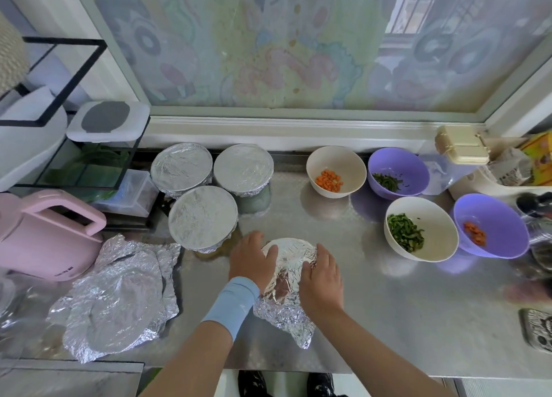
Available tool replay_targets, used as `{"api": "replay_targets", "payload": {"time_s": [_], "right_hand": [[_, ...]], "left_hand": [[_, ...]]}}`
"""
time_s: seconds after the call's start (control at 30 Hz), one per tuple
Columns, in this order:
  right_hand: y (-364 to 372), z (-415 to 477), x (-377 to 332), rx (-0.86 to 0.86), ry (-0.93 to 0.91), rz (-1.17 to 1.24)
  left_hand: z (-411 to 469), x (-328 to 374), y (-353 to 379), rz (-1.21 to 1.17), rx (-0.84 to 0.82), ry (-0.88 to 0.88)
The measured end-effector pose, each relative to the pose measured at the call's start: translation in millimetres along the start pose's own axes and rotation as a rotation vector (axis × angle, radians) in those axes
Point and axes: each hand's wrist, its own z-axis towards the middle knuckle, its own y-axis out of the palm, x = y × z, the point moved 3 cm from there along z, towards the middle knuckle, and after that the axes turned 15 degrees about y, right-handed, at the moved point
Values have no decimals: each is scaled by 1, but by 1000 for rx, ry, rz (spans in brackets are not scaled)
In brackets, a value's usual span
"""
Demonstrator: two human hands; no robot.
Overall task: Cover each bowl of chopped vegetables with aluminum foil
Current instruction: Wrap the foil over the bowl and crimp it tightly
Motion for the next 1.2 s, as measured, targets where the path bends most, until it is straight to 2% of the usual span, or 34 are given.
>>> {"api": "replay_targets", "payload": {"time_s": [0.07,0.13,0.33,0.5,0.53,0.6,0.67,0.77,0.83,0.9,1.0,1.1,1.2], "right_hand": [[3,1,3,-53,31,147],[3,5,5,-72,46,235],[3,17,6,-129,117,351],[-5,28,-2,-237,54,276],[-6,29,-4,-224,11,223],[-8,25,-5,-57,-88,29],[-10,10,-8,100,-130,-101],[0,-12,-5,90,-75,-86],[6,-16,1,35,-9,-1],[7,-15,4,12,11,78],[4,-8,3,15,-4,138],[-1,2,0,-15,-32,111],[-6,13,-3,-118,-99,55]], "left_hand": [[1,0,3,-144,-90,91],[-3,-1,7,-227,-134,102],[-15,1,10,-280,84,-114],[-31,0,13,-340,101,-242],[-31,-1,11,-284,86,-231],[-25,-4,4,-67,72,-85],[-15,-2,-2,-45,62,74],[-2,8,-2,-174,-49,213],[1,9,4,-164,-122,241],[-2,7,8,-148,-102,208],[-10,5,11,-154,4,69],[-19,7,12,-163,68,-65],[-33,8,15,-251,100,-165]]}}
